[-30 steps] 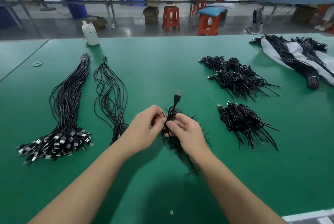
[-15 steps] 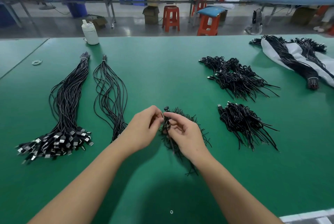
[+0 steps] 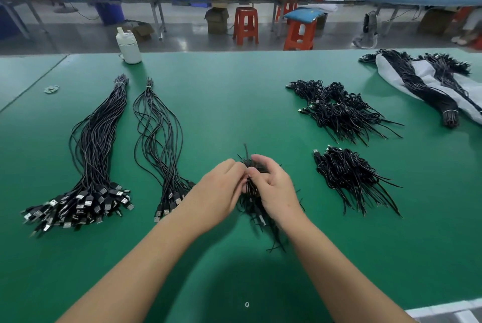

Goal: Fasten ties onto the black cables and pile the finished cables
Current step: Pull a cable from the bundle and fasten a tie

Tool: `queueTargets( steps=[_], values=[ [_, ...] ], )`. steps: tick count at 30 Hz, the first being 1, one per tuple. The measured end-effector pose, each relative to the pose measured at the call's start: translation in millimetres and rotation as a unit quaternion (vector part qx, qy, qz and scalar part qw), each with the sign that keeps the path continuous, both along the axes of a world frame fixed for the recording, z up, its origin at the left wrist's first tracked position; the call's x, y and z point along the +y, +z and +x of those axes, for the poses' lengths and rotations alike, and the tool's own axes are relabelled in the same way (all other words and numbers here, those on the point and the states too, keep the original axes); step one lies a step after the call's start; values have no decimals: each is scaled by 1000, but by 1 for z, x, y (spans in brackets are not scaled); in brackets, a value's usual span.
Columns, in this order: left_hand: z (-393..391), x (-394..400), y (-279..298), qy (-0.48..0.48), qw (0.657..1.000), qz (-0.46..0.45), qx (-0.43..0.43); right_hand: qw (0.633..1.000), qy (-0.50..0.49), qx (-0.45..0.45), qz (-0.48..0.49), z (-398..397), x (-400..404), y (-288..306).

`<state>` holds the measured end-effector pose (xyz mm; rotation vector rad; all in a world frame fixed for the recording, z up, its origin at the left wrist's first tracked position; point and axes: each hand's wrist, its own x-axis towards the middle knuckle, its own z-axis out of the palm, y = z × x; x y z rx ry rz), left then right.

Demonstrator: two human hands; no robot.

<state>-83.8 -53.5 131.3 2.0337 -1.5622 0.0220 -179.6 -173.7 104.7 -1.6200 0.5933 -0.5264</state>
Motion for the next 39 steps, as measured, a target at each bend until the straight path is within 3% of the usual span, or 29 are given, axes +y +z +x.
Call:
queueTargets(
  steps=[8,14,20,27,30,33,36,39],
  values=[
    [-4,0,-9,41,996,-54,49,999,23,-47,12,-5,-3,8],
    [-5,-2,-14,105,984,-70,129,999,15,-13,-45,-6,-2,8],
    [0,1,-10,135,974,-75,165,991,100,16,-88,-12,-6,5],
    [2,0,-12,101,989,-73,83,974,49,61,-213,-7,-8,3],
    [1,0,-18,75,993,-93,-22,991,110,58,-56,-6,-7,6],
    [5,2,-32,32,982,-122,-141,976,156,40,146,-6,-6,9],
    [11,3,-42,-3,966,-154,-206,951,190,27,241,-7,-8,9],
    [13,2,-46,-21,958,-175,-225,938,215,27,269,-9,-12,9]
  ],
)
